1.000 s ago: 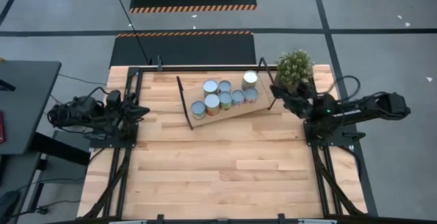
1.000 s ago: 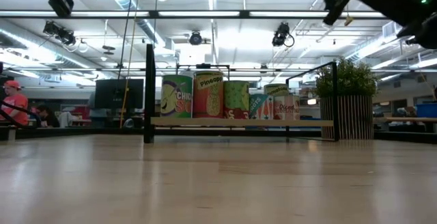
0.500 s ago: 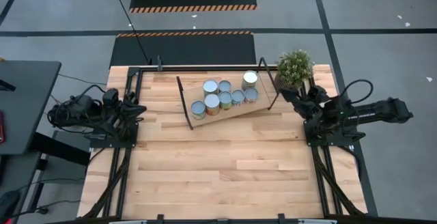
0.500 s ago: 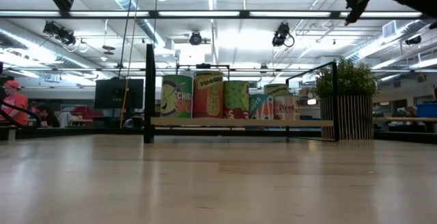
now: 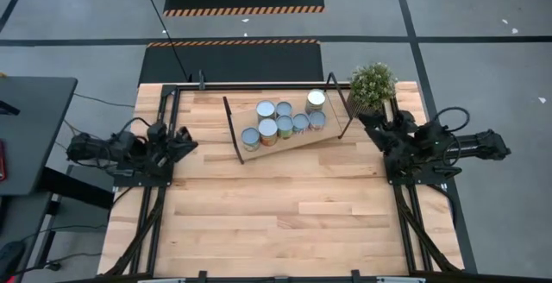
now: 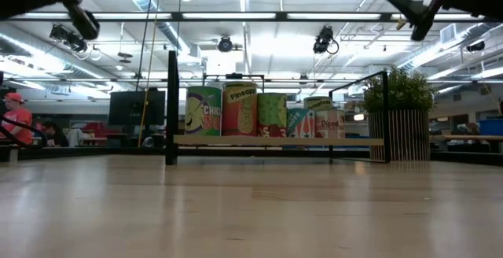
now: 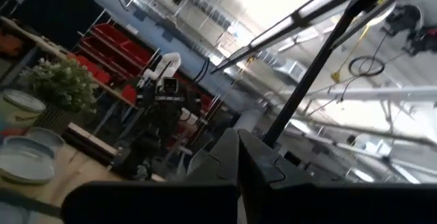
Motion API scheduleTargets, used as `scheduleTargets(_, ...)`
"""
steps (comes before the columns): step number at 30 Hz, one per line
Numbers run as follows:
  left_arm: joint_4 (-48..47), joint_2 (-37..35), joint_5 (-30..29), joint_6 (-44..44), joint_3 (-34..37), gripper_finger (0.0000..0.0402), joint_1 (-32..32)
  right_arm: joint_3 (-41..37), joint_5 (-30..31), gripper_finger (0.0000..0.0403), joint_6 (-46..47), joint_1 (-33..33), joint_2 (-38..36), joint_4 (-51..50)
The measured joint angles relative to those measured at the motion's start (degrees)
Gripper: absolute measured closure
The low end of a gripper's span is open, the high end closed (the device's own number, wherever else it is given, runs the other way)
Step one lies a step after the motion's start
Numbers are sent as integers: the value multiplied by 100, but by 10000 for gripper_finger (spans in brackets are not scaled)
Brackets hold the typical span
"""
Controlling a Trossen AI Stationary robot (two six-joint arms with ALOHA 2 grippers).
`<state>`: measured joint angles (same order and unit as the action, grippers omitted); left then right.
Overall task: Pick and place cans onto a shelf
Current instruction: Return to Home Position
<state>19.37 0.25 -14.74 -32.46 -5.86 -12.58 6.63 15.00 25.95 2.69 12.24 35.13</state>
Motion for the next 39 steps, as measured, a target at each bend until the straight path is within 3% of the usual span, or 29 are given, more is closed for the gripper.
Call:
scheduleTargets(4, 659, 9, -26, -355, 535, 397, -2, 0, 546, 54, 130, -2, 4, -294)
scheduleTargets(11, 266, 11, -484, -440, 535, 397, -2, -6, 761, 54, 267, -25, 69, -570)
scheduleTargets(19, 160, 9, -879, -438, 539, 397, -2, -624, 832, 54, 997, -27, 203, 348)
scheduleTargets(26, -462, 9, -854, -77, 540, 397, -2, -625, 1204, 54, 1131, -25, 202, -539)
scheduleTargets(29, -931, 11, -857, 657, 541, 397, -2, -625, 1612, 54, 382, -50, 202, -1259)
scheduleTargets(32, -1252, 12, -855, 1041, 541, 397, -2, -625, 1860, 54, -1087, -122, 202, -2067)
scheduleTargets(35, -1332, 11, -856, 1089, 543, 397, -2, -625, 1850, 54, -2190, -161, 202, -2491)
scheduleTargets(39, -1337, 11, -855, 1068, 543, 397, -2, -625, 1812, 54, -2935, -167, 207, -2585)
